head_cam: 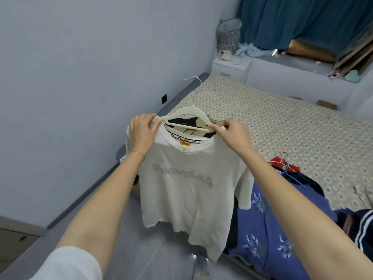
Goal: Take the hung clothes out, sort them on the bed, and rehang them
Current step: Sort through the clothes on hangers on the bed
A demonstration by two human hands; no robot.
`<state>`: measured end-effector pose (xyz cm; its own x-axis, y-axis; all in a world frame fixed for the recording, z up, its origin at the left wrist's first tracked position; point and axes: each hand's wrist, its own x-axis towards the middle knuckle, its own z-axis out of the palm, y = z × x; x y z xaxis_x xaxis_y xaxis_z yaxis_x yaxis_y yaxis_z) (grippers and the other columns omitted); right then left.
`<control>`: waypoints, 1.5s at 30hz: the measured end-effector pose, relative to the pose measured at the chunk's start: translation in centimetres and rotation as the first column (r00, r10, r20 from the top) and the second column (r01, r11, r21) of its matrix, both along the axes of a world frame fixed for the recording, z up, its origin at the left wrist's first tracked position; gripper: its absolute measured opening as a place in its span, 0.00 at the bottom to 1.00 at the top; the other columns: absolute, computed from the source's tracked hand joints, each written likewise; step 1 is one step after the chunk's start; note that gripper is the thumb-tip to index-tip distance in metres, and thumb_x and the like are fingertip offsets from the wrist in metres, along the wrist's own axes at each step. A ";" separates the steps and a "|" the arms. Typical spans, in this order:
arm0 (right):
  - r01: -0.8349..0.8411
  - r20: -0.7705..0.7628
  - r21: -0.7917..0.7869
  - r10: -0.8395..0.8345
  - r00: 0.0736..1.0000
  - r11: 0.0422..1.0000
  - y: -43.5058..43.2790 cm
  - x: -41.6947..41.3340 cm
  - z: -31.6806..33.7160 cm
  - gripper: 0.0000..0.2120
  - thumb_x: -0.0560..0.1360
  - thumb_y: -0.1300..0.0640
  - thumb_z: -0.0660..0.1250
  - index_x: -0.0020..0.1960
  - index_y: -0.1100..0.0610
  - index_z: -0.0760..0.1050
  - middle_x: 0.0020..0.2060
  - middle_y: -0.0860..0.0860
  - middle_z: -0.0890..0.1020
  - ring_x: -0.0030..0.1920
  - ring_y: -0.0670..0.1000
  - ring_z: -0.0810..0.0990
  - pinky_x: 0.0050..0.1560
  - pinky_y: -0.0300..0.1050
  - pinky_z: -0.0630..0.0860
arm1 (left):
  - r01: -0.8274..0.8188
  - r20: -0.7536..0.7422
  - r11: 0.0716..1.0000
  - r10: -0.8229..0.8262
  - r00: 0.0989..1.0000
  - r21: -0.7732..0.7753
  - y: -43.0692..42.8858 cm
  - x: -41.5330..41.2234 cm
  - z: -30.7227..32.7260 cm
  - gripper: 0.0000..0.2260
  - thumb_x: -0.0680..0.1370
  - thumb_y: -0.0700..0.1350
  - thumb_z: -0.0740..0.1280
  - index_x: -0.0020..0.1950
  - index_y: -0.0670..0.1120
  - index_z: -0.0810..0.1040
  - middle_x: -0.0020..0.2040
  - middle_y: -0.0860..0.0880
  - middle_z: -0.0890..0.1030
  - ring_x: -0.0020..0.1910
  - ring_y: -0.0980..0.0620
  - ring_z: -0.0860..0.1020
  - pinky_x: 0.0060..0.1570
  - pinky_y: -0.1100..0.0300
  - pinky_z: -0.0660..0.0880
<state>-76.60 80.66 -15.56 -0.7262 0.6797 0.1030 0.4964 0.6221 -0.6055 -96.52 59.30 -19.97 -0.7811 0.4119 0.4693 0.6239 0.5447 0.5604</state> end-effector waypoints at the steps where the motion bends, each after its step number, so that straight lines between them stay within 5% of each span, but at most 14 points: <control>1: 0.002 0.008 -0.022 -0.002 1.000 1.000 0.7 -1.4 0.1 0.25 0.74 0.36 0.66 0.35 0.57 0.69 0.30 0.50 0.74 0.35 0.54 0.73 0.32 0.47 0.62 | -0.002 -0.010 1.000 0.002 1.000 0.002 0.6 -1.3 0.1 0.10 0.79 0.52 0.68 0.53 0.48 0.82 0.49 0.48 0.83 0.49 0.44 0.76 0.52 0.55 0.65; 5: 0.000 0.020 -0.067 0.001 1.000 0.998 2.7 -6.3 -0.3 0.22 0.75 0.38 0.67 0.31 0.51 0.65 0.28 0.46 0.71 0.34 0.49 0.71 0.30 0.44 0.60 | -0.005 -0.024 1.000 0.004 1.000 -0.011 2.9 -6.6 -0.4 0.10 0.79 0.52 0.68 0.53 0.47 0.82 0.49 0.48 0.83 0.49 0.45 0.76 0.52 0.57 0.64; 10: 0.064 0.025 -0.067 -0.062 0.998 0.996 5.8 -11.9 -2.7 0.22 0.75 0.38 0.66 0.35 0.54 0.66 0.30 0.47 0.72 0.36 0.52 0.73 0.31 0.47 0.60 | 0.059 0.008 0.998 -0.059 0.998 -0.018 7.2 -13.2 -2.9 0.10 0.79 0.53 0.68 0.54 0.47 0.82 0.51 0.49 0.83 0.50 0.46 0.76 0.54 0.57 0.65; 22: 0.326 0.189 -0.135 -0.299 0.935 0.936 15.8 -23.5 -13.0 0.19 0.77 0.38 0.65 0.44 0.54 0.68 0.36 0.49 0.75 0.38 0.53 0.73 0.30 0.45 0.59 | 0.308 0.266 0.943 -0.267 0.926 -0.125 21.5 -27.6 -13.9 0.14 0.78 0.54 0.70 0.55 0.45 0.83 0.53 0.47 0.84 0.53 0.44 0.78 0.59 0.49 0.70; 24: 0.376 0.216 -0.141 -0.342 0.915 0.916 17.6 -25.0 -15.3 0.21 0.77 0.37 0.64 0.45 0.56 0.68 0.36 0.50 0.75 0.38 0.55 0.74 0.31 0.47 0.60 | 0.329 0.299 0.937 -0.283 0.911 -0.115 23.9 -29.0 -15.8 0.14 0.78 0.53 0.70 0.55 0.44 0.83 0.52 0.46 0.84 0.53 0.45 0.78 0.59 0.54 0.69; 26: 0.403 0.241 -0.113 -0.368 0.898 0.908 19.4 -26.3 -17.5 0.21 0.77 0.38 0.63 0.46 0.57 0.68 0.38 0.52 0.77 0.40 0.57 0.76 0.34 0.48 0.63 | 0.352 0.302 0.929 -0.305 0.903 -0.115 26.4 -30.2 -18.0 0.13 0.78 0.52 0.70 0.54 0.43 0.84 0.51 0.47 0.84 0.51 0.45 0.79 0.56 0.59 0.67; 31: 0.442 0.293 -0.038 -0.413 0.862 0.896 24.1 -28.7 -24.0 0.22 0.79 0.40 0.62 0.52 0.61 0.73 0.43 0.56 0.81 0.45 0.60 0.78 0.43 0.49 0.66 | 0.379 0.336 0.915 -0.316 0.887 -0.140 31.7 -32.9 -24.5 0.14 0.79 0.53 0.68 0.53 0.43 0.83 0.48 0.46 0.84 0.48 0.44 0.79 0.56 0.48 0.73; 39: 0.438 0.389 -0.031 -0.392 0.833 0.899 27.9 -30.0 -33.3 0.20 0.79 0.43 0.64 0.52 0.62 0.75 0.46 0.58 0.80 0.50 0.61 0.76 0.46 0.50 0.67 | 0.407 0.395 0.888 -0.303 0.867 -0.214 35.0 -33.6 -32.8 0.14 0.79 0.51 0.68 0.57 0.43 0.83 0.50 0.44 0.84 0.50 0.44 0.80 0.52 0.53 0.72; 42: 0.433 0.413 -0.024 -0.385 0.825 0.901 28.0 -29.7 -35.6 0.16 0.79 0.47 0.64 0.52 0.61 0.76 0.49 0.59 0.79 0.54 0.61 0.75 0.52 0.52 0.69 | 0.409 0.344 0.881 -0.318 0.884 -0.238 35.6 -33.2 -34.7 0.11 0.79 0.49 0.68 0.53 0.43 0.83 0.46 0.45 0.84 0.47 0.44 0.80 0.46 0.58 0.68; 45: 0.406 0.406 -0.015 -0.365 0.838 0.914 27.7 -29.1 -36.5 0.15 0.79 0.51 0.64 0.59 0.60 0.75 0.56 0.59 0.77 0.60 0.61 0.72 0.61 0.53 0.66 | 0.396 0.299 0.891 -0.323 0.898 -0.224 35.9 -32.9 -35.7 0.10 0.79 0.47 0.67 0.56 0.42 0.81 0.49 0.44 0.83 0.49 0.44 0.80 0.50 0.56 0.70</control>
<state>-105.67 108.32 -52.10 -0.3702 0.9046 -0.2111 0.8896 0.2798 -0.3610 -129.43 95.22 -55.63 -0.6293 0.7694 0.1093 0.6670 0.4625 0.5841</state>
